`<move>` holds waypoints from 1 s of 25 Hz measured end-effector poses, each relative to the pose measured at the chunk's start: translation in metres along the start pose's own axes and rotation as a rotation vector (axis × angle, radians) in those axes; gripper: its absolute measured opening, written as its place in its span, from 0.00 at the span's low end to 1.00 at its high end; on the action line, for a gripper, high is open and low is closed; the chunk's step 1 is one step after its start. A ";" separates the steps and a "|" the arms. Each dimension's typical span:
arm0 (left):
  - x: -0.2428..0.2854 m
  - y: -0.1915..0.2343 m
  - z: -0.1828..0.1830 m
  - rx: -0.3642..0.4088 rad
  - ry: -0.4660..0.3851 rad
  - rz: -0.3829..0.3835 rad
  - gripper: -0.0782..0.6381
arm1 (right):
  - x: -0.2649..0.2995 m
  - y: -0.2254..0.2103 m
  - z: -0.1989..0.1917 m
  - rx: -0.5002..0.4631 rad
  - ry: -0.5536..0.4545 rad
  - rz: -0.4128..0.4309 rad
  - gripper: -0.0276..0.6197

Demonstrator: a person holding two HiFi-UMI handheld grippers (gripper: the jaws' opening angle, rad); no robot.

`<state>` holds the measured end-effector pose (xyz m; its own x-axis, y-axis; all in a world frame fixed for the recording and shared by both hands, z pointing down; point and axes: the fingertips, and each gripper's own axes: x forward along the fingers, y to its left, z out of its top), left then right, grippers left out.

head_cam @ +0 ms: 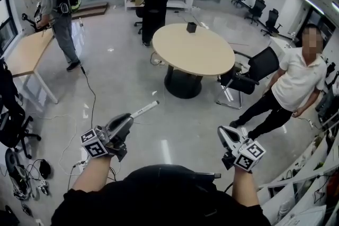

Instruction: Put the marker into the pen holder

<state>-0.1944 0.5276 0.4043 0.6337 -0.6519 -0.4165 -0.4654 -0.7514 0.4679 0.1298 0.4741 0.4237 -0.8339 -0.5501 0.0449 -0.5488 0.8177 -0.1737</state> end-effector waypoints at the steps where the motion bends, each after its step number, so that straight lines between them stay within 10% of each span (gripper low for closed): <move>1: 0.001 0.010 0.002 -0.001 0.004 0.000 0.20 | 0.008 -0.002 -0.001 0.002 0.008 -0.004 0.05; 10: 0.028 0.071 -0.008 -0.013 0.046 0.053 0.20 | 0.052 -0.061 0.002 0.023 0.022 -0.001 0.05; 25: 0.210 0.107 -0.048 0.086 -0.023 0.199 0.20 | 0.098 -0.275 0.053 -0.006 0.003 0.237 0.05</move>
<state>-0.0816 0.3152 0.4039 0.5105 -0.7894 -0.3410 -0.6310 -0.6133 0.4751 0.2024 0.1861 0.4237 -0.9397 -0.3420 0.0064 -0.3378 0.9249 -0.1744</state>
